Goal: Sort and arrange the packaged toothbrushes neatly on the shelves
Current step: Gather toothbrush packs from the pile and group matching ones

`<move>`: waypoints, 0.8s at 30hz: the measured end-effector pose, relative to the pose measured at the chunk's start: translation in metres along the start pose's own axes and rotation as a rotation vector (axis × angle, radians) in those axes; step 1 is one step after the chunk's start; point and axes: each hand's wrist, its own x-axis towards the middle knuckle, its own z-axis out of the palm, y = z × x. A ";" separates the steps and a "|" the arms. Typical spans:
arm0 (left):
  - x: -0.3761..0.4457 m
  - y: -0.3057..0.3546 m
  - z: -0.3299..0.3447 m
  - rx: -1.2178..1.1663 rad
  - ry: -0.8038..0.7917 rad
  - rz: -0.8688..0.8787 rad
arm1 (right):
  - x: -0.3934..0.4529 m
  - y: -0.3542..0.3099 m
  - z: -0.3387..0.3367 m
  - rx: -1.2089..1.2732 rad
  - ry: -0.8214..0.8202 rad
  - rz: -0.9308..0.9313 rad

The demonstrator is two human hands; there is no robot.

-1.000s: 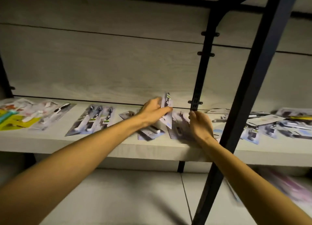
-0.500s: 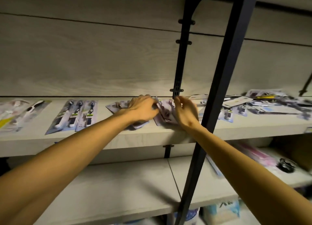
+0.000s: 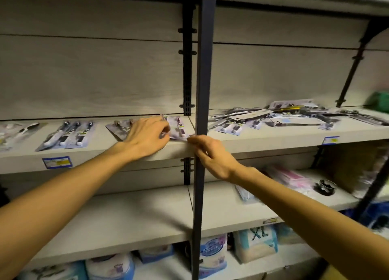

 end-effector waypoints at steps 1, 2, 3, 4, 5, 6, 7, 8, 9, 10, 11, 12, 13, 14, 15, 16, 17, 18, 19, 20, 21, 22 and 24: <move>-0.004 0.012 -0.002 -0.009 0.017 -0.007 | -0.011 0.005 -0.012 -0.008 0.029 -0.013; -0.007 0.025 -0.004 -0.016 0.037 -0.014 | -0.020 0.012 -0.025 -0.022 0.061 -0.019; -0.008 0.039 -0.005 -0.020 0.059 -0.015 | -0.029 0.020 -0.039 -0.048 0.093 -0.017; -0.009 0.054 -0.006 -0.022 0.080 -0.009 | -0.038 0.029 -0.052 -0.088 0.121 -0.012; -0.008 0.070 -0.007 -0.024 0.093 0.010 | -0.045 0.039 -0.065 -0.146 0.141 -0.006; -0.007 0.086 -0.007 -0.023 0.095 0.045 | -0.053 0.049 -0.077 -0.218 0.148 0.006; -0.004 0.102 -0.007 -0.022 0.088 0.096 | -0.060 0.060 -0.089 -0.298 0.143 0.026; 0.000 0.117 -0.006 -0.023 0.067 0.149 | -0.067 0.070 -0.100 -0.385 0.130 0.046; 0.006 0.131 -0.004 -0.028 0.036 0.187 | -0.073 0.080 -0.109 -0.474 0.114 0.058; 0.013 0.145 -0.001 -0.033 0.014 0.209 | -0.080 0.091 -0.118 -0.550 0.099 0.065; 0.022 0.158 0.002 -0.039 0.013 0.223 | -0.085 0.102 -0.127 -0.604 0.091 0.073; 0.032 0.170 0.007 -0.045 0.024 0.231 | -0.090 0.112 -0.136 -0.635 0.096 0.090; 0.042 0.180 0.012 -0.049 0.032 0.237 | -0.094 0.123 -0.144 -0.647 0.109 0.114; 0.052 0.191 0.019 -0.044 0.033 0.245 | -0.098 0.134 -0.152 -0.648 0.126 0.144; 0.063 0.199 0.026 -0.033 0.032 0.254 | -0.102 0.145 -0.158 -0.642 0.141 0.176; 0.073 0.207 0.035 -0.017 0.030 0.259 | -0.105 0.156 -0.164 -0.634 0.150 0.207; 0.085 0.212 0.043 -0.003 0.028 0.259 | -0.107 0.167 -0.170 -0.627 0.152 0.232; 0.096 0.217 0.051 0.005 0.030 0.252 | -0.109 0.179 -0.176 -0.619 0.152 0.250; 0.109 0.221 0.059 0.007 0.038 0.243 | -0.110 0.191 -0.182 -0.609 0.153 0.264; 0.122 0.225 0.067 0.008 0.045 0.233 | -0.108 0.203 -0.189 -0.597 0.155 0.278; 0.137 0.229 0.074 0.013 0.050 0.224 | -0.105 0.214 -0.197 -0.583 0.159 0.295; 0.151 0.232 0.081 0.017 0.050 0.211 | -0.100 0.225 -0.205 -0.572 0.162 0.316; 0.181 0.238 0.094 0.013 0.034 0.161 | -0.086 0.246 -0.222 -0.582 0.139 0.352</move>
